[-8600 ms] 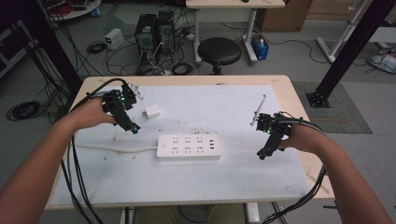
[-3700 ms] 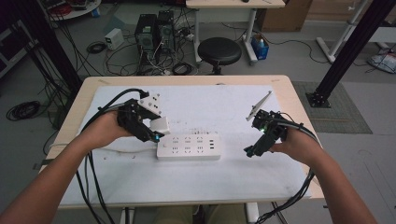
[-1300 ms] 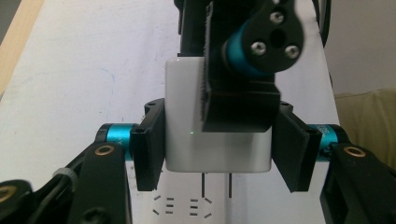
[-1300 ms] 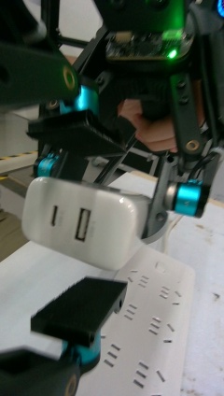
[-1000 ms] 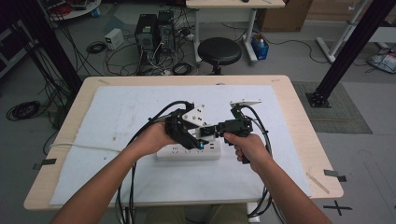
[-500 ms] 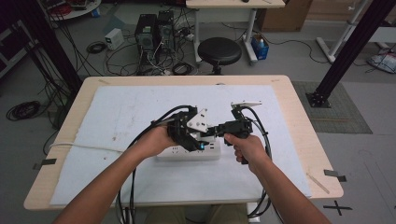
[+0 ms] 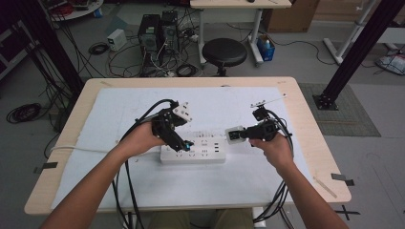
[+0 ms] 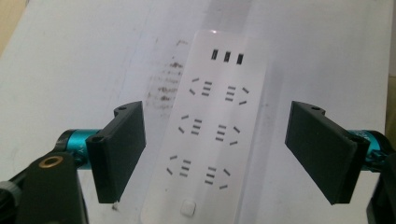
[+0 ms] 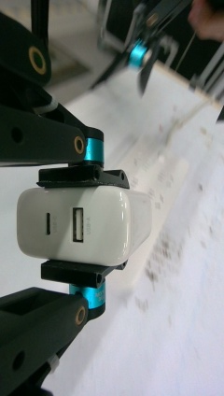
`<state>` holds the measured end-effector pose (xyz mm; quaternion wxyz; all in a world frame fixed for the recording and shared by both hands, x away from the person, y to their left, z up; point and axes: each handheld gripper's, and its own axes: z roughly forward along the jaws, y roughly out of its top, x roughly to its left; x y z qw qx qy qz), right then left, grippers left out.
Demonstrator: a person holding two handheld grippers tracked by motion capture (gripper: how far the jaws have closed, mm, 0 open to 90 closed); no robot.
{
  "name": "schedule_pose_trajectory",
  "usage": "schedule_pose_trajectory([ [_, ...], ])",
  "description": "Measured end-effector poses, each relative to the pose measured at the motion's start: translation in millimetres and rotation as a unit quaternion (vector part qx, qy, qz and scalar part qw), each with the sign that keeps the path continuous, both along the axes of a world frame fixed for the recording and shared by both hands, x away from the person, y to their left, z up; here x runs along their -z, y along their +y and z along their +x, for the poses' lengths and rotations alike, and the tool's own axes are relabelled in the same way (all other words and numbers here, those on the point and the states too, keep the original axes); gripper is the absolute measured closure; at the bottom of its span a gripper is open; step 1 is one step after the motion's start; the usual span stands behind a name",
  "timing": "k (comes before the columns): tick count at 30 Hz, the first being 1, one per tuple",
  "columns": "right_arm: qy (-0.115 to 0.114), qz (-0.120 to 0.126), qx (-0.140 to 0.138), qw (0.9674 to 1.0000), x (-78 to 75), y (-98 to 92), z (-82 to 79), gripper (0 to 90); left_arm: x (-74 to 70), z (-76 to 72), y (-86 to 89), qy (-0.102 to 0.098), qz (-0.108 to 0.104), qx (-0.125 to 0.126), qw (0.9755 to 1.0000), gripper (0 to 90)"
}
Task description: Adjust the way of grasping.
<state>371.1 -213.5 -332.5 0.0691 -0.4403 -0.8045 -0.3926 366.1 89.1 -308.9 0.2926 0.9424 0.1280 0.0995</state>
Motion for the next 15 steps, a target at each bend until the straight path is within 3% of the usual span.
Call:
schedule_pose_trajectory([
  [1, -0.016, -0.016, 0.002, 0.9998, -2.3, -1.8, -1.7, 61.8, 0.4, 0.8, 2.8, 0.003, 0.0, -0.007, 1.0, 20.3],
  [5, -0.029, -0.035, -0.006, 0.9989, -8.6, -7.8, -3.5, 61.8, 1.5, 2.6, 13.2, 0.012, 0.017, -0.023, 0.9995, 20.3],
  [6, -0.034, -0.051, -0.017, 0.998, -13.6, -10.5, -4.5, 61.8, 1.4, 2.9, 15.9, 0.011, 0.026, -0.026, 0.9993, 20.3],
  [7, -0.034, -0.051, -0.017, 0.998, -13.6, -10.5, -4.5, 61.8, 1.1, 3.5, 18.8, 0.012, 0.036, -0.028, 0.9989, 20.3],
  [8, -0.039, -0.083, -0.034, 0.9952, -20.4, -11.7, -5.8, 61.7, 1.3, 4.2, 22.3, 0.013, 0.045, -0.037, 0.9982, 20.3],
  [10, -0.049, -0.115, -0.05, 0.9909, -25.0, -11.7, -6.9, 61.8, 0.6, 8.7, 32.1, 0.019, 0.07, -0.05, 0.9961, 20.3],
  [13, -0.052, -0.132, -0.058, 0.9882, -27.4, -11.5, -7.8, 61.7, 0.2, 10.2, 35.5, 0.02, 0.075, -0.06, 0.9952, 20.3],
  [14, -0.058, -0.151, -0.066, 0.9846, -29.4, -11.7, -8.2, 61.8, -0.1, 12.8, 42.5, 0.023, 0.069, -0.082, 0.994, 20.3],
  [15, -0.069, -0.195, -0.076, 0.9753, -34.3, -12.7, -9.8, 61.8, -0.6, 14.5, 48.9, 0.023, 0.065, -0.095, 0.9931, 20.3],
])
